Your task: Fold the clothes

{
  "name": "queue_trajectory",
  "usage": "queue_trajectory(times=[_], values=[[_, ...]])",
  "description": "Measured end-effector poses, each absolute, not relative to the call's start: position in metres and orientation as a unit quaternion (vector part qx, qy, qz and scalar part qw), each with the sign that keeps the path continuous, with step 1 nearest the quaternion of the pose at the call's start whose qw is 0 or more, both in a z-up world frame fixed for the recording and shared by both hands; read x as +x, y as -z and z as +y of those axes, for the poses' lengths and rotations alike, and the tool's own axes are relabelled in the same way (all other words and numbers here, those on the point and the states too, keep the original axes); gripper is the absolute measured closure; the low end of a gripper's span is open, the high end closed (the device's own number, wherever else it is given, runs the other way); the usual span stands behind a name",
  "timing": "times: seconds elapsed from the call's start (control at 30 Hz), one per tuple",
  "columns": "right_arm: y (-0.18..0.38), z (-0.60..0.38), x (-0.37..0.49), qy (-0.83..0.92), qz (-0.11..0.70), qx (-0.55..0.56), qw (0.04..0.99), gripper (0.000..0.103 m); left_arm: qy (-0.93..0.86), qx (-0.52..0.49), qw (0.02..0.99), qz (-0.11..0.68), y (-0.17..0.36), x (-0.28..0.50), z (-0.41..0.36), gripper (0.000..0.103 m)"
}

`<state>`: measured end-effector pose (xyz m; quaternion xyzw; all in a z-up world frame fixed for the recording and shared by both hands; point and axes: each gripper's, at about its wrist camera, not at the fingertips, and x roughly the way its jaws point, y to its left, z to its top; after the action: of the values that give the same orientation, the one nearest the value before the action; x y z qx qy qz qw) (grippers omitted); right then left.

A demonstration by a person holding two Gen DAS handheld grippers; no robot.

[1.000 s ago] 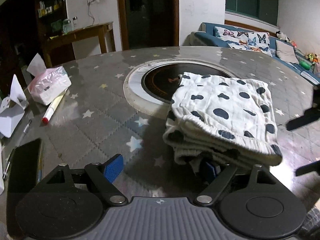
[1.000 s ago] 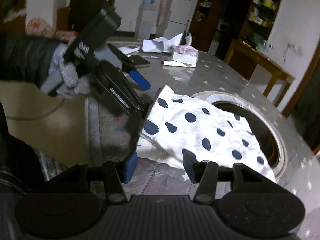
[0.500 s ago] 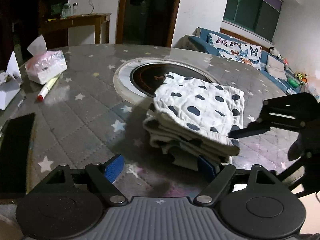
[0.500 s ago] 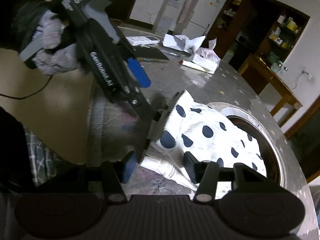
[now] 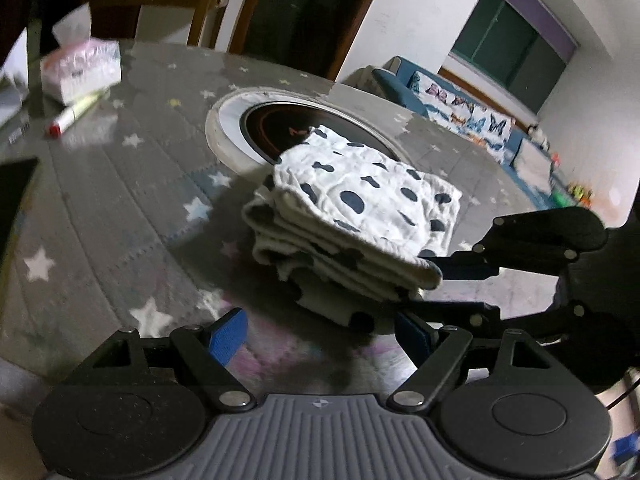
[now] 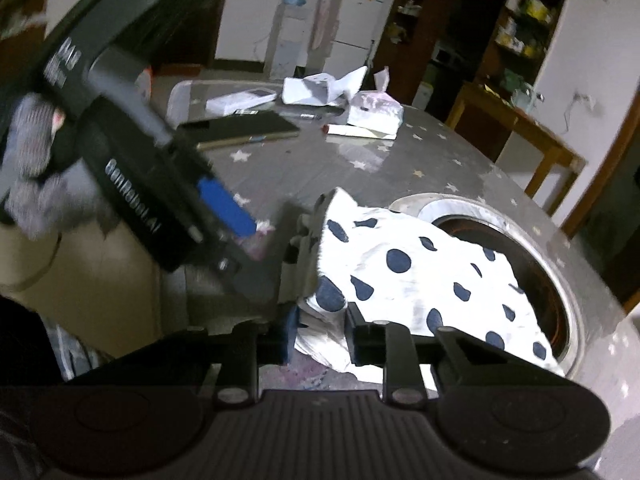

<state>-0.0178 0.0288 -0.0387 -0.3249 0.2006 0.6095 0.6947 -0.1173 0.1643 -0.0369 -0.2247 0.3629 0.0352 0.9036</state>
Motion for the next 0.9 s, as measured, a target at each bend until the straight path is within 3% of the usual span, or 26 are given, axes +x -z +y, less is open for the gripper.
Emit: queue_trajectory(times=[0.2,0.37,0.9], values=[[0.030,0.027,-0.008,-0.611,0.220,-0.287,0.704,0.085,-0.016,-0.294,0.892,0.343,0.039,-0.116,0.172,0.021],[0.030,0.027,-0.007,-0.610,0.220,-0.283,0.707,0.086,0.005,-0.360,0.877,0.318,0.037,-0.117,0.182,0.028],[0.042,0.026,-0.019,-0.612,0.204,-0.302,0.702,0.086,0.015,-0.486,0.827,0.282,0.053,-0.101,0.198,0.026]])
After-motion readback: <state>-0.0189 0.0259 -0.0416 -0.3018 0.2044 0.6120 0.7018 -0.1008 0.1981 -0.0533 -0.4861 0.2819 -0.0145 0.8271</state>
